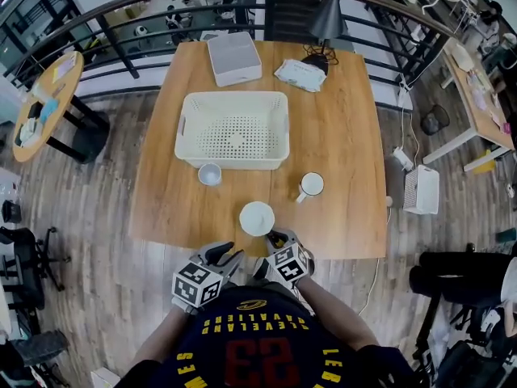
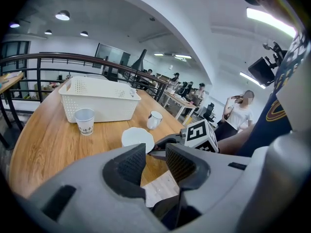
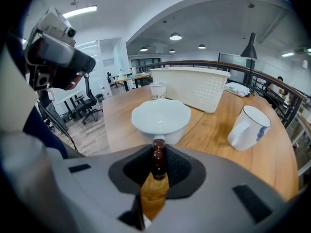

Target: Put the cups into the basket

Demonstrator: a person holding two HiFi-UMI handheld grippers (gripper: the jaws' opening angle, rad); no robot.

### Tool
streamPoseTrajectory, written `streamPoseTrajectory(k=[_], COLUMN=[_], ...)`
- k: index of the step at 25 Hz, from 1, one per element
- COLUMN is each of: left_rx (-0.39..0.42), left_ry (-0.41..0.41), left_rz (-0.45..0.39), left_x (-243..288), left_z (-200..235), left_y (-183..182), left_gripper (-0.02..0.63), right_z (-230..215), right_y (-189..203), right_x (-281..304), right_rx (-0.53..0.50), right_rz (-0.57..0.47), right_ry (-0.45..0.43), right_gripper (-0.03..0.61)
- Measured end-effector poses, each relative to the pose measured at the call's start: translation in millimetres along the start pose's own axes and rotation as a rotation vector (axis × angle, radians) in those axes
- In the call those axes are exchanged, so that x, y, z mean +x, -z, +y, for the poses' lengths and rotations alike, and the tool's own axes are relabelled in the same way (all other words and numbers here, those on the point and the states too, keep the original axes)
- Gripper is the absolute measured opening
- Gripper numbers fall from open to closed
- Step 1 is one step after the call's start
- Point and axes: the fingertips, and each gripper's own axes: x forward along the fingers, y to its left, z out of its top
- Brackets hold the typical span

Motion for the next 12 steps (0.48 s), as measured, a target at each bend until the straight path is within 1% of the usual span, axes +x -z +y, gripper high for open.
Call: streamPoseTrajectory(k=[4, 8, 10, 11, 12], left_rx=[-0.007, 0.013, 0.060, 0.105, 0.169], left_ry=[-0.016, -0.014, -0.019, -0.018, -0.014], left_rz=[-0.016, -0.032, -0.030, -0.018, 0.008], left_x=[-3, 3, 12, 18, 25], left_z=[6, 16, 31, 39, 48], left_y=[-4, -1, -4, -7, -8], left_gripper=[0.127, 0.127, 0.127, 0.127, 0.127], right_z=[-2, -4, -7, -7, -6], right_y=[-11, -5, -1, 0, 1], right_x=[-8, -8, -7, -7, -7], right_rx=[0.003, 0.000, -0.006, -0.008, -0.010], right_rz=[-0.051, -0.042, -0.034, -0.032, -0.032], right_ry=[-0.020, -0.026, -0.023, -0.022, -0.024], right_gripper=[0.061, 0.061, 0.061, 0.061, 0.061])
